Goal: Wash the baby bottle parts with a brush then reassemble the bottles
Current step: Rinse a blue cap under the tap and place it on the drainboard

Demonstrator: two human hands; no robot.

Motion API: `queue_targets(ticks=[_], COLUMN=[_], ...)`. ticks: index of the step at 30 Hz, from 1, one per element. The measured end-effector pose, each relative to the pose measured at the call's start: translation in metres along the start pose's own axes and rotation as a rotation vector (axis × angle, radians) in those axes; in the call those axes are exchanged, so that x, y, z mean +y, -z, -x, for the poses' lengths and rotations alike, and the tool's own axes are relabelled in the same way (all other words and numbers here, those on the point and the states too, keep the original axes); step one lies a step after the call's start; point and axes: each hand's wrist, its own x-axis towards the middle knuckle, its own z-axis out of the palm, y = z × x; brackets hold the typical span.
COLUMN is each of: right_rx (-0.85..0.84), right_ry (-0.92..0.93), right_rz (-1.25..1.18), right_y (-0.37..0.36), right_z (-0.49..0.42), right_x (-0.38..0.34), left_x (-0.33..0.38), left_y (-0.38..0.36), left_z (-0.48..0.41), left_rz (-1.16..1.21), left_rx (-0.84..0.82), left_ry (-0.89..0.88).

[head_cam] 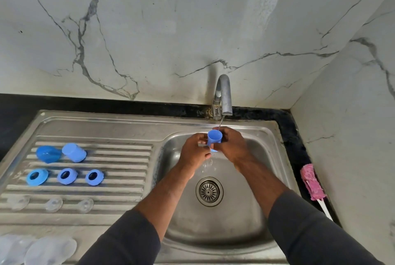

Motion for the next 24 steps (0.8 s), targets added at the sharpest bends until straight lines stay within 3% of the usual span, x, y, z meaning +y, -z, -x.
queue_targets(ticks=[7,11,15,18,22,24], right_rx=[0.282,0.146,0.248,0.176,0.338,0.215], right_ry=[0.24,0.155,0.205,0.175,0.257,0.205], right_rz=[0.026,0.187,0.029,0.155,0.018,0.11], right_y=[0.002,-0.003,-0.003,-0.009,-0.01,-0.012], right_z=[0.006,0.008,0.007,0.008,0.01,0.006], right_x=[-0.012,0.008,0.007,0.011,0.005,0.006], left_x=[-0.009,-0.013,-0.021,-0.023,-0.021,-0.022], left_y=[0.007,0.012,0.019,0.017,0.017,0.019], left_z=[-0.004,-0.001,-0.002,0.001,-0.001,-0.001], left_rz=[0.098,0.099,0.117,0.124,0.16,0.175], left_rx=[0.066,0.11,0.092,0.086,0.073,0.083], left_ry=[0.087,0.109,0.166,0.178,0.186,0.223])
